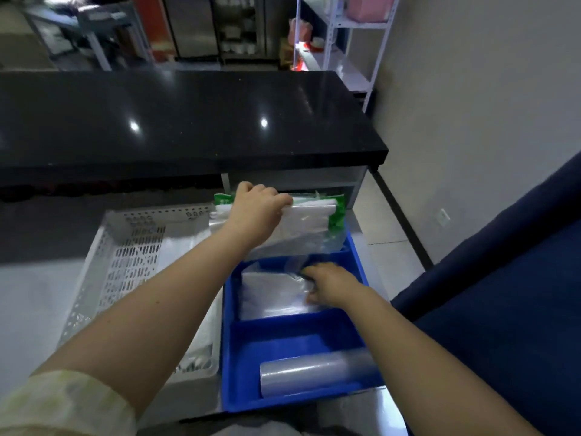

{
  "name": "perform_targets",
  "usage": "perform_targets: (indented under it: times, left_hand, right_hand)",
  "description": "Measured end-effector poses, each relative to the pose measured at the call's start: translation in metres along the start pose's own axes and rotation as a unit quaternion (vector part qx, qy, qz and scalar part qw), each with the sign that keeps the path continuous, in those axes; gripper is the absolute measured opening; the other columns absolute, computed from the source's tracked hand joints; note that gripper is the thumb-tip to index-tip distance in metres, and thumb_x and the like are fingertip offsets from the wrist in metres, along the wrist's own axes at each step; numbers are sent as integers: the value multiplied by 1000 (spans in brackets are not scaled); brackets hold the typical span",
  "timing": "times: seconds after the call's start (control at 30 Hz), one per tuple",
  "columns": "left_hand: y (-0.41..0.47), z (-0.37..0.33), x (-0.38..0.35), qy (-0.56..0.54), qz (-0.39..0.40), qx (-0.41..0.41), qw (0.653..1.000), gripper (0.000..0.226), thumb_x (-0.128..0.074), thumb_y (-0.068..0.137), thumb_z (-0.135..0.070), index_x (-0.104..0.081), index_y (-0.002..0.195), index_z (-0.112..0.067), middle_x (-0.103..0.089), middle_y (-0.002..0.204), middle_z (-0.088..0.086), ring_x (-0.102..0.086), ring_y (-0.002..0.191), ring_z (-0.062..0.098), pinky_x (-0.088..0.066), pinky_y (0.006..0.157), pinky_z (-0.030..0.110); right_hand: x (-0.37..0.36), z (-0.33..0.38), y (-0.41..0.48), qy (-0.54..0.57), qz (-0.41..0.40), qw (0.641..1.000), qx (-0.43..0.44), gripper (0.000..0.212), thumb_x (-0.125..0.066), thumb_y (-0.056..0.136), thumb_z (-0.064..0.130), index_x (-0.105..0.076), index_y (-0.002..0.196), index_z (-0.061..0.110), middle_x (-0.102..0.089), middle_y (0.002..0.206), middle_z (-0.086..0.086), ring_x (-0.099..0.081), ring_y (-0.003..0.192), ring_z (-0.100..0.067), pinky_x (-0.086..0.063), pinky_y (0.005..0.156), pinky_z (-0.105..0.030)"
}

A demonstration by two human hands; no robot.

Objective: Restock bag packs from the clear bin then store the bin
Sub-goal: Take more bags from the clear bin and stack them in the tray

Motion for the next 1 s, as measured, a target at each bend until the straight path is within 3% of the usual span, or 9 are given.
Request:
perform_targets:
  times: [0.13,0.27,0.43,0.57,0.7,0.87,1.0]
  left_hand:
    - [-1,-4,-2,5,-15,28,999,27,-54,91,-15,-62,115,-24,-66,102,4,-56,98,29,-31,93,41]
    - [-6,-8,0,9,-24,43,999,25,-57,88,-13,-65,110,-21,-68,100,5,-57,96,31,-31,92,41]
    - [-16,-4,10,5,-75,37,996,21,-66,83,-9,-69,102,-16,-71,90,8,-62,86,32,-36,88,45]
    - [-26,2,16,-3,-87,28,996,21,-67,82,-10,-69,102,-18,-71,90,7,-62,85,32,-37,87,45]
    - [-38,0,23,-6,-84,6,996,23,-67,84,-13,-67,106,-20,-70,92,5,-61,88,30,-37,88,45]
    - [-48,-11,31,-14,-73,-16,997,26,-63,87,-17,-65,112,-24,-70,100,3,-60,95,29,-34,90,43]
    - [-52,-25,37,-37,-61,-19,997,26,-58,91,-21,-62,116,-28,-68,107,1,-58,101,26,-32,93,42]
  right_hand:
    - [-11,1,17,-46,12,998,48,67,-68,72,38,-43,133,30,-44,138,-2,-40,123,-30,-35,102,-47]
    - [-15,6,18,-44,-1,997,58,54,-63,79,25,-47,130,27,-47,134,-4,-43,119,-31,-37,97,-46]
    - [-11,16,12,-45,-25,997,56,28,-56,85,14,-58,112,21,-61,114,-6,-55,106,-29,-43,88,-41]
    - [-5,24,-7,-43,-126,987,95,14,-58,84,15,-62,98,16,-65,104,-7,-56,95,-29,-36,75,-34]
    - [2,35,-41,-50,-227,961,148,15,-66,76,10,-67,91,10,-67,93,-10,-57,84,-31,-42,72,-39]
    - [18,42,-86,-40,-328,934,135,23,-75,62,-2,-69,82,7,-68,79,-11,-58,71,-31,-47,64,-41]
    - [31,39,-116,-54,-357,925,113,21,-75,61,-2,-66,78,7,-66,77,-10,-58,69,-30,-47,63,-41]
Point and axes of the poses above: each hand's wrist, its own y-axis towards the middle knuckle, its own x-axis out of the back of the hand, z = x × y, the point moved 3 cm from there along y, towards the middle knuckle
